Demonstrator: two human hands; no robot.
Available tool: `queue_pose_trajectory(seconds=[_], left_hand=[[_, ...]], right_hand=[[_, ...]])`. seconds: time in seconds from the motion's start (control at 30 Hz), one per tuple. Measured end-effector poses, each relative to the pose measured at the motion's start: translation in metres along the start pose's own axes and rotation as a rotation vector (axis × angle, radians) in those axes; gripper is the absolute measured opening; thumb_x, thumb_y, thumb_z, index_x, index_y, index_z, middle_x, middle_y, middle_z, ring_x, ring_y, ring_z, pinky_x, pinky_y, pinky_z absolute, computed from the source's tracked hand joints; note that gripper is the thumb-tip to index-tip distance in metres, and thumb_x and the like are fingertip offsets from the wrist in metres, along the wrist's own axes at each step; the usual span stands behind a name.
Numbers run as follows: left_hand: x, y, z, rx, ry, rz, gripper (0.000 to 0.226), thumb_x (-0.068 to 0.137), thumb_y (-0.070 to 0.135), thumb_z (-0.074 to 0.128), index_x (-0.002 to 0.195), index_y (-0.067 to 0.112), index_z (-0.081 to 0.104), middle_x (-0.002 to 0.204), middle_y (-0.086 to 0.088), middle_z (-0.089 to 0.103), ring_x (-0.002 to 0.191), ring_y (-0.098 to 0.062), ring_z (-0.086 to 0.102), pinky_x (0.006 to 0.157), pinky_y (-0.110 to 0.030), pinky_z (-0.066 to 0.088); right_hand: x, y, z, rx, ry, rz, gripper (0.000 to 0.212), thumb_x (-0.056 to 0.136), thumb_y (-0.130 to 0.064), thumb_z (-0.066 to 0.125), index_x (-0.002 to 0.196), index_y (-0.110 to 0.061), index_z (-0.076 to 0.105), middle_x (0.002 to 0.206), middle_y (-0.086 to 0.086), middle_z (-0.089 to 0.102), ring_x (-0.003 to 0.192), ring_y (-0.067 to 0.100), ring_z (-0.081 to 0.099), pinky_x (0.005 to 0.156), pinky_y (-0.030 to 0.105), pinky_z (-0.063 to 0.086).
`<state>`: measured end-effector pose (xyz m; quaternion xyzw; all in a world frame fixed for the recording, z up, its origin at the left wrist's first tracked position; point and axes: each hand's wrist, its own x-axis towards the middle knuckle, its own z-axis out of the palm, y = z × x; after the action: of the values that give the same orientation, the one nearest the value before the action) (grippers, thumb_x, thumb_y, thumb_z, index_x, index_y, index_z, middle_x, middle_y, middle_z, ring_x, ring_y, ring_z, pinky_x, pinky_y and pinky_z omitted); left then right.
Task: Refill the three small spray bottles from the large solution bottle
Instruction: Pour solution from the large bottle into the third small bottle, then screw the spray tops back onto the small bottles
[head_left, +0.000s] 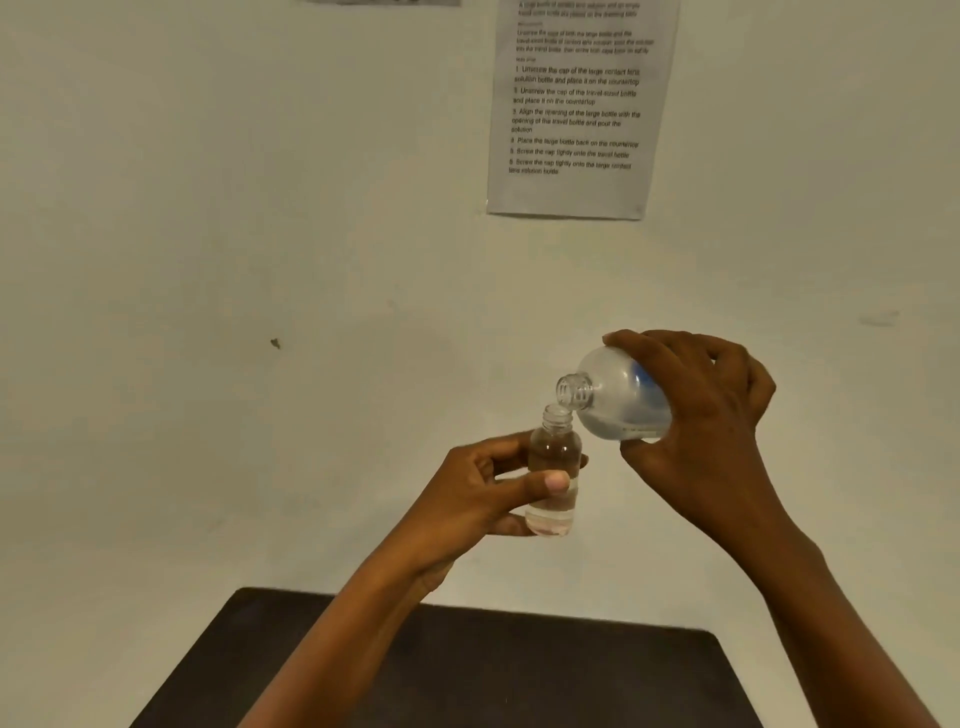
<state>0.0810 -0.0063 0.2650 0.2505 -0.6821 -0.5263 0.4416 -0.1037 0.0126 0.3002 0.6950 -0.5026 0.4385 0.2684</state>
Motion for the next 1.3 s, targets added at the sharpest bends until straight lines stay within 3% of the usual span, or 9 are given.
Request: queue_pose_trajectory(seconds=[0.13,0.3,0.4,0.53,0.63,0.8,1.07,1.2,1.3], left_hand=[[-0.013,-0.022,0.007,-0.008,0.033,-0.077,0.039,0.082,0.021,0.067,0.12,0.025,0.06,0.114,0.003,0.07,0.102,-0.016,0.068,0.082,-0.034,0.057],[-0.038,-0.057,0.016,-0.018,0.069,-0.206,0.035,0.083,0.019,0.067,0.116,0.028,0.061,0.117,0.003,0.068,0.108,-0.011,0.064,0.088,-0.029,0.054],[-0.056,-0.081,0.017,-0.038,0.108,-0.288,0.041,0.082,0.015,0.067,0.122,0.018,0.061,0.119,0.004,0.067,0.11,-0.006,0.062,0.09,-0.02,0.05],[-0.085,-0.116,0.013,-0.044,0.162,-0.372,0.037,0.08,0.009,0.068,0.113,0.026,0.063,0.105,0.013,0.069,0.097,0.005,0.063,0.074,-0.004,0.046],[-0.106,-0.145,0.007,-0.025,0.225,-0.447,0.039,0.079,0.01,0.07,0.109,0.033,0.062,0.105,0.015,0.068,0.101,0.001,0.062,0.074,-0.007,0.047],[-0.132,-0.187,-0.002,0.009,0.334,-0.564,0.047,0.079,0.009,0.071,0.124,0.015,0.059,0.12,0.0,0.065,0.11,-0.009,0.06,0.077,-0.01,0.05],[-0.152,-0.259,-0.005,0.076,0.445,-0.723,0.051,0.078,-0.002,0.07,0.125,0.006,0.055,0.116,-0.005,0.063,0.102,-0.011,0.059,0.079,-0.014,0.047],[-0.154,-0.292,-0.005,0.108,0.45,-0.779,0.049,0.076,-0.007,0.068,0.123,0.004,0.056,0.115,-0.011,0.065,0.107,-0.019,0.061,0.089,-0.024,0.046],[-0.155,-0.311,-0.007,0.145,0.45,-0.794,0.049,0.076,-0.005,0.07,0.122,0.006,0.057,0.115,-0.009,0.065,0.106,-0.017,0.061,0.093,-0.026,0.046]], right_hand=[[-0.031,0.002,0.015,0.116,-0.095,0.117,0.072,0.056,-0.023,0.068,0.123,-0.032,0.042,0.122,0.007,0.052,0.113,0.031,0.045,0.091,0.034,0.022],[-0.073,-0.003,0.03,0.24,-0.288,0.348,0.077,0.058,-0.037,0.069,0.129,-0.018,0.044,0.13,0.01,0.048,0.118,0.03,0.046,0.101,0.042,0.027],[-0.101,0.001,0.038,0.349,-0.407,0.506,0.08,0.064,-0.028,0.082,0.131,-0.017,0.04,0.133,0.008,0.047,0.118,0.025,0.047,0.105,0.039,0.033],[-0.152,0.008,0.052,0.568,-0.459,0.681,0.077,0.062,-0.019,0.082,0.127,-0.016,0.041,0.117,-0.007,0.048,0.104,0.008,0.047,0.079,0.002,0.037],[-0.2,0.017,0.069,0.629,-0.517,0.828,0.074,0.059,-0.017,0.084,0.122,-0.021,0.045,0.113,-0.008,0.053,0.101,0.011,0.053,0.08,0.014,0.04],[-0.263,0.027,0.089,0.643,-0.544,1.005,0.068,0.061,-0.013,0.083,0.118,-0.017,0.047,0.107,-0.004,0.055,0.096,0.012,0.054,0.083,0.026,0.044],[-0.318,0.038,0.111,0.612,-0.491,1.233,0.044,0.065,0.008,0.075,0.094,-0.015,0.051,0.083,-0.003,0.058,0.075,0.013,0.059,0.067,0.021,0.048],[-0.335,0.039,0.123,0.61,-0.548,1.281,0.067,0.053,-0.018,0.083,0.11,-0.011,0.049,0.102,0.008,0.062,0.093,0.023,0.062,0.083,0.044,0.051],[-0.338,0.031,0.127,0.619,-0.513,1.326,0.072,0.057,-0.003,0.081,0.116,-0.019,0.043,0.113,0.004,0.055,0.103,0.019,0.055,0.09,0.038,0.046]])
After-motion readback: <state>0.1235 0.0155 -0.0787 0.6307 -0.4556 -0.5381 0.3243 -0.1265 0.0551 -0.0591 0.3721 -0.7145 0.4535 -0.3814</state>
